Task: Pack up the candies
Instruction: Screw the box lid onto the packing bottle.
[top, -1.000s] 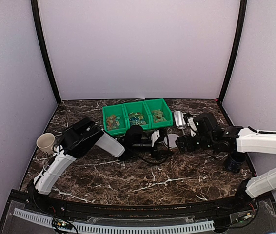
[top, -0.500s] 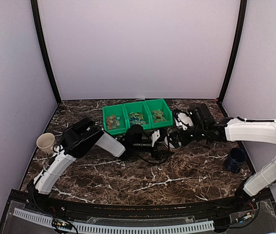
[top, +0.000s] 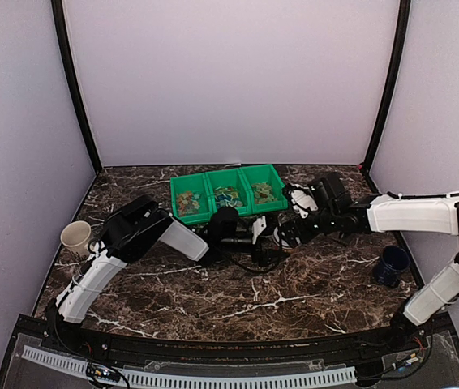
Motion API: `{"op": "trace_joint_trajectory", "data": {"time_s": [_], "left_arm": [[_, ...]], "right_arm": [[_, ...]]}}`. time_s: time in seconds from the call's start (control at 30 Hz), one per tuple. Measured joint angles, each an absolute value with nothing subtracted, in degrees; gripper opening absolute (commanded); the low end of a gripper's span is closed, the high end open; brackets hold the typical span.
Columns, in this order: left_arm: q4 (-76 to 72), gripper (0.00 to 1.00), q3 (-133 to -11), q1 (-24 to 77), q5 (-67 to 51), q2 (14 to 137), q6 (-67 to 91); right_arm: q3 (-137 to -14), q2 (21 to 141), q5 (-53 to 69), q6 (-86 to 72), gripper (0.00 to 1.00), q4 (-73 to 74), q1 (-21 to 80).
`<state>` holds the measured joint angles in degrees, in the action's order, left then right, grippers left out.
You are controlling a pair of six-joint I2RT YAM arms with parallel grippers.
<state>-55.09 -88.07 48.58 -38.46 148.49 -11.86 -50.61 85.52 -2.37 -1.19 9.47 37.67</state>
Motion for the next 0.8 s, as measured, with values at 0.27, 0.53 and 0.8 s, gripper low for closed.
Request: {"op": "trace_joint_trajectory", "data": {"time_s": [0.27, 0.53, 0.8], "left_arm": [[-55.0, 0.87, -88.1, 48.6, -38.5, 148.5, -12.0], [-55.0, 0.87, -88.2, 48.6, -38.6, 148.5, -12.0], [-54.5, 0.87, -88.5, 48.4, -39.2, 148.6, -12.3]], "right_arm": [[-46.7, 87.5, -0.7, -1.3, 0.93, 11.5, 37.6], [-47.9, 85.6, 0.3, 0.8, 0.97, 12.8, 37.6], [-58.5, 90.2, 3.3, 8.1, 0.97, 17.9, 36.6]]}}
